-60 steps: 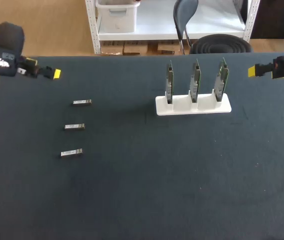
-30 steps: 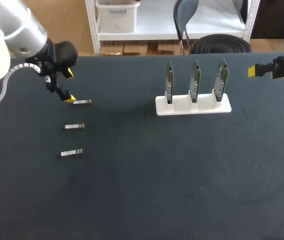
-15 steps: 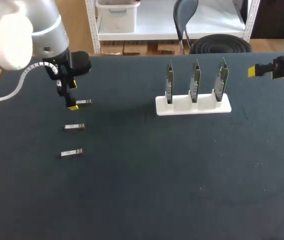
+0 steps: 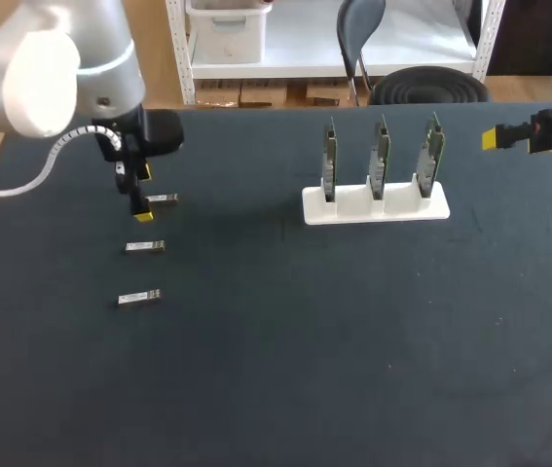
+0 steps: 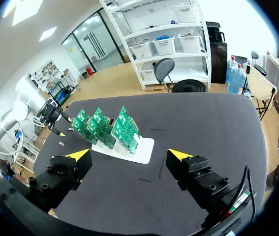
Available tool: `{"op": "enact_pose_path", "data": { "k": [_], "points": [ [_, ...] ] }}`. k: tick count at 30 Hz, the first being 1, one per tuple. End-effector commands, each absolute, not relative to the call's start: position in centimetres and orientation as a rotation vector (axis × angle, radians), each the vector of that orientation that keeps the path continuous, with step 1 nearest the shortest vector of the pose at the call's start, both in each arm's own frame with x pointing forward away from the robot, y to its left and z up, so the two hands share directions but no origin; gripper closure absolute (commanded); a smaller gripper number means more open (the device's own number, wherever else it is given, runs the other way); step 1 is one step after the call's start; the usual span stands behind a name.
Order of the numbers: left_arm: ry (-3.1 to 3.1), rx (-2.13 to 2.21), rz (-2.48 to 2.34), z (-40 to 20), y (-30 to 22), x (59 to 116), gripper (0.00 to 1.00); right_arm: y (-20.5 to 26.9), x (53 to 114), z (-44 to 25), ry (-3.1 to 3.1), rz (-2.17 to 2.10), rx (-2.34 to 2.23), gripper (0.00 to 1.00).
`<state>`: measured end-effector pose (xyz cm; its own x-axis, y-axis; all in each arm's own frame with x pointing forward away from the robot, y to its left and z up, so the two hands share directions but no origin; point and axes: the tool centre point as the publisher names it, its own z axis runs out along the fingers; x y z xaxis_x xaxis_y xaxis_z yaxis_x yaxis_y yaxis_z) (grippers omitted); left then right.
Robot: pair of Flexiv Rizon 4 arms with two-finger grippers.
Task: Pick up the optical module with the left hand, and insert it into the network port with the right hand.
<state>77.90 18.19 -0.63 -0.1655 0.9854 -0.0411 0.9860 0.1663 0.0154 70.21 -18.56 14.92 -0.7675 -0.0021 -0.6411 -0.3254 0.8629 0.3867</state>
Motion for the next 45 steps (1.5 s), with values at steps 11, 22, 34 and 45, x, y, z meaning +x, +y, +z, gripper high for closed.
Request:
{"op": "enact_pose_path", "data": {
  "k": [11, 22, 34, 45],
  "points": [
    [2.357, 2.035, -0.041, -1.2, 18.3, 78.1, 0.0, -18.5, 70.0, 15.1, 2.376, 0.633, -0.231, 0.0],
    [2.384, 2.032, -0.066, -1.9, 18.2, 77.8, 0.0, -18.5, 70.0, 15.1, 2.376, 0.633, -0.231, 0.0],
    [2.413, 2.008, -0.046, -2.7, 18.7, 77.9, 1.0, -18.5, 70.0, 15.1, 2.376, 0.633, -0.231, 0.0],
    [2.448, 1.923, -0.085, -2.7, 18.4, 77.7, 1.0, -18.5, 70.0, 15.1, 2.376, 0.633, -0.231, 0.0]
  ]
}}
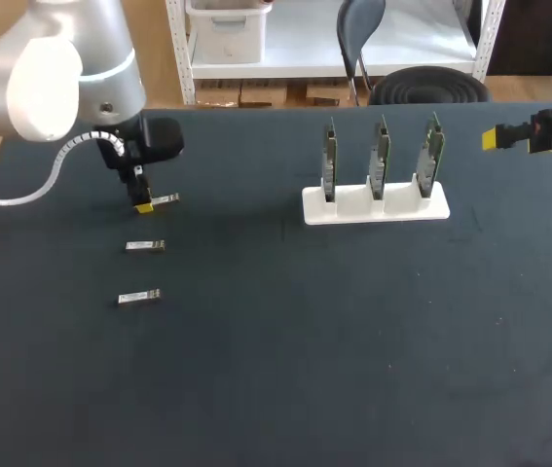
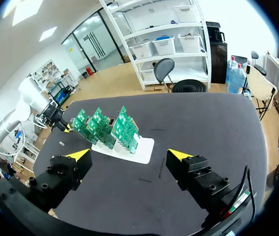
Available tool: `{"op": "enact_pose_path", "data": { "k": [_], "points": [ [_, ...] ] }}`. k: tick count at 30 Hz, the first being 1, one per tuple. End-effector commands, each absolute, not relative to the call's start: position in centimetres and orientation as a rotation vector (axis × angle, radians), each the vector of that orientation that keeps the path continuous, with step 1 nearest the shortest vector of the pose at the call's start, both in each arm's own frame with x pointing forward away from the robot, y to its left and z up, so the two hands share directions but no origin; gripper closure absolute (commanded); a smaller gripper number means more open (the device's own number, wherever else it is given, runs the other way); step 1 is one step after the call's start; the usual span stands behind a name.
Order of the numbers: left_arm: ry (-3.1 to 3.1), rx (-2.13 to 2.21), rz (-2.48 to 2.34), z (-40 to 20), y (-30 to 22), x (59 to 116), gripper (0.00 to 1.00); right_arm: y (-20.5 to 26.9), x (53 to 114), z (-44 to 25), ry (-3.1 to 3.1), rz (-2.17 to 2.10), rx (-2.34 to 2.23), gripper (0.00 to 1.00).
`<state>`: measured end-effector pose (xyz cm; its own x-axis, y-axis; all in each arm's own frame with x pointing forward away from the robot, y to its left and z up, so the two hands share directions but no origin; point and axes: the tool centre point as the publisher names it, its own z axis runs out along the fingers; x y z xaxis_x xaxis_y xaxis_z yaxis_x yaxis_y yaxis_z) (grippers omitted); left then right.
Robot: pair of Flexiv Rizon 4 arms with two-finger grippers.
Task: Pick up the optical module with the left hand, and insert it into the network port with the right hand.
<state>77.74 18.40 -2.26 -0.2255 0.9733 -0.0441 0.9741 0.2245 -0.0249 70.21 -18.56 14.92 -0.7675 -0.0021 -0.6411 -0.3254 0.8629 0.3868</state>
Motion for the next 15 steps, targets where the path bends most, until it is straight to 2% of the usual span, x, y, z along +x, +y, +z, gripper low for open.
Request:
{"op": "enact_pose_path", "data": {
  "k": [1, 7, 15],
  "points": [
    [2.46, 1.901, -0.101, -2.6, 18.4, 77.7, 1.0, -18.5, 70.0, 15.1, 2.376, 0.633, -0.231, 0.0],
    [2.523, 1.608, -0.281, -0.4, 17.9, 78.6, 1.0, -18.5, 70.0, 15.1, 2.376, 0.633, -0.231, 0.0],
    [2.449, 1.009, -0.635, 7.0, 17.7, 81.1, 1.0, -18.5, 70.0, 15.1, 2.376, 0.633, -0.231, 0.0]
  ]
}}
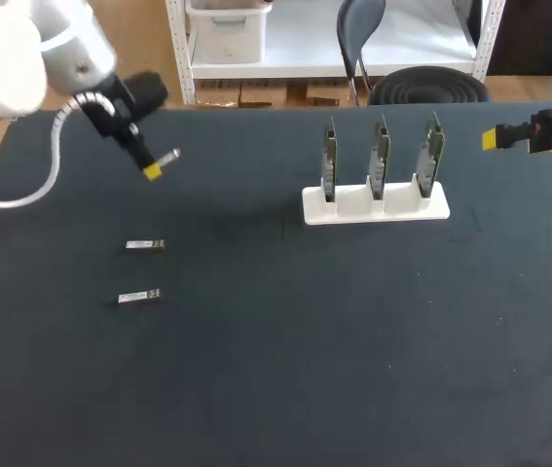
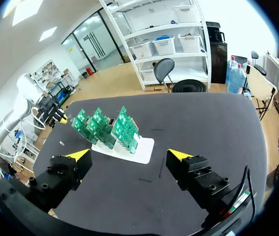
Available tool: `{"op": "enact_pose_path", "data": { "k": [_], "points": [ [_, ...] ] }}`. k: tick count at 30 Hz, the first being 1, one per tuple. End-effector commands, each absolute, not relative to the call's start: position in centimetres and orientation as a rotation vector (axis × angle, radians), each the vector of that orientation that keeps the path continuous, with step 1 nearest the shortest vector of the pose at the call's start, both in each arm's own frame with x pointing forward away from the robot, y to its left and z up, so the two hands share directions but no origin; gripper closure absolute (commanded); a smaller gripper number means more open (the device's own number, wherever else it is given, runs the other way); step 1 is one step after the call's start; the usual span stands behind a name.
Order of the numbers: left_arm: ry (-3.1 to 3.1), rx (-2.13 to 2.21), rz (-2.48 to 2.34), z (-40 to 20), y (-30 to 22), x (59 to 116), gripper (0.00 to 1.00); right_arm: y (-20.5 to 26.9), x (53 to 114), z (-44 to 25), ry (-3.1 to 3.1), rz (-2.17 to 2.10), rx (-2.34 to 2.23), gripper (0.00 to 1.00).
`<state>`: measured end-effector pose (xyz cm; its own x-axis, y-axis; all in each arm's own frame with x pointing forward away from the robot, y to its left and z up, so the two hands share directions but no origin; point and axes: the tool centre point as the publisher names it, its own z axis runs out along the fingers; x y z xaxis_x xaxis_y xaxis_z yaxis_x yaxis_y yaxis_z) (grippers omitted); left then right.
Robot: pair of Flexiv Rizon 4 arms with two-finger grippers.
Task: Pick up the optical module with the left hand, and insert it into the network port with the right hand.
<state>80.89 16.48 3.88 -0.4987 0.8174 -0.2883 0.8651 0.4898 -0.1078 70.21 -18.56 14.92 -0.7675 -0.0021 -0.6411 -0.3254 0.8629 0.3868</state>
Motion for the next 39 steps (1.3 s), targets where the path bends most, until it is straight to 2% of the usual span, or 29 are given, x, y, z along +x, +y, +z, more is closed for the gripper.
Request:
{"op": "enact_pose_path", "data": {
  "k": [1, 7, 13, 24, 39],
  "points": [
    [2.423, 0.953, -0.689, 8.0, 17.7, 81.3, 1.0, -18.5, 70.0, 15.1, 2.376, 0.633, -0.231, 0.0],
    [2.232, 0.86, -0.87, 13.3, 16.4, 81.4, 1.0, -18.5, 70.0, 15.1, 2.376, 0.633, -0.231, 0.0],
    [1.925, 1.0, -0.706, 17.2, 13.3, 79.5, 1.0, -18.5, 70.0, 15.1, 2.376, 0.633, -0.231, 0.0],
    [1.621, 0.991, -0.516, 19.9, 7.7, 78.9, 1.0, -18.5, 70.0, 15.1, 2.376, 0.633, -0.231, 0.0],
    [1.489, 1.127, -0.779, 20.1, -0.2, 80.3, 1.0, -18.5, 70.0, 15.1, 2.376, 0.633, -0.231, 0.0]
  ]
}}
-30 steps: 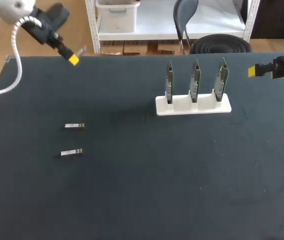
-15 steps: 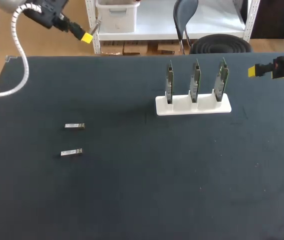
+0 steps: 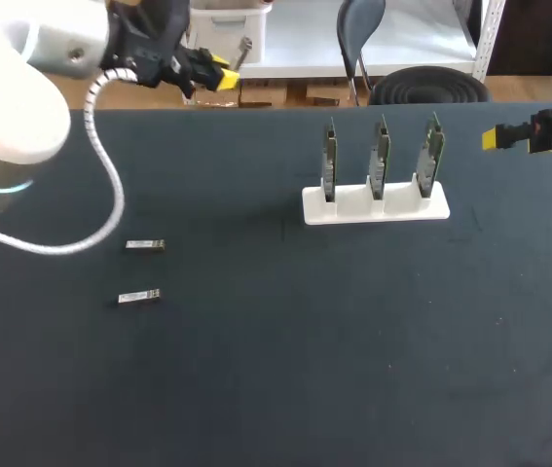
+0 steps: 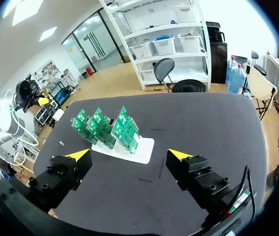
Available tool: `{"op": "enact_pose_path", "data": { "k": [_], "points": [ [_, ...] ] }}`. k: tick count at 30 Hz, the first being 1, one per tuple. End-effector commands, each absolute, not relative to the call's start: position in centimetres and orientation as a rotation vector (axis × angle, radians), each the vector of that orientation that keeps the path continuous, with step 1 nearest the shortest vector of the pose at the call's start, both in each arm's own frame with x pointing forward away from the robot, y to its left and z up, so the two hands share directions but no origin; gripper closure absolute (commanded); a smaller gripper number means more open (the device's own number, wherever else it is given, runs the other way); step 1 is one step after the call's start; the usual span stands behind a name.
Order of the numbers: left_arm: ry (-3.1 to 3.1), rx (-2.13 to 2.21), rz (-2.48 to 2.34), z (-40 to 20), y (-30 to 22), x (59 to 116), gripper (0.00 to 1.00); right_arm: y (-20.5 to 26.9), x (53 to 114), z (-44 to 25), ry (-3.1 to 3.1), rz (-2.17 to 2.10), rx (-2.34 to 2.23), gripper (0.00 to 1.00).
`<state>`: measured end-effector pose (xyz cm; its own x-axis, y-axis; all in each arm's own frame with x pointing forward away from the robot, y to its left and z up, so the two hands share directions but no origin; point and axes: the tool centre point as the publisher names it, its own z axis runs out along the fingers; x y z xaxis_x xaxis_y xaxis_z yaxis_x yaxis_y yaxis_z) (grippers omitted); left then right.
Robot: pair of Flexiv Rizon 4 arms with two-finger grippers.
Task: Pick up the optical module with the left hand, and insert it into the network port with the right hand.
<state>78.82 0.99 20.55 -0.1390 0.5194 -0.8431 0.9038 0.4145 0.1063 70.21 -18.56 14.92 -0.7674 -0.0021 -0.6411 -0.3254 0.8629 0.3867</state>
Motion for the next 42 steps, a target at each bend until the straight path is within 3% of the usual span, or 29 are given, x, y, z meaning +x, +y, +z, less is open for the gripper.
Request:
{"op": "enact_pose_path", "data": {
  "k": [1, 18, 42],
  "points": [
    [1.478, 1.143, -0.796, 20.0, -0.6, 80.3, 1.0, -18.5, 70.0, 15.1, 2.376, 0.633, -0.231, 0.0],
    [1.305, 1.358, -1.051, 19.7, -7.6, 77.5, 1.0, -18.5, 70.0, 15.1, 2.376, 0.633, -0.231, 0.0],
    [1.344, 1.325, -1.109, 17.6, -12.3, 77.2, 1.0, -18.5, 70.0, 15.1, 2.376, 0.633, -0.231, 0.0]
  ]
}}
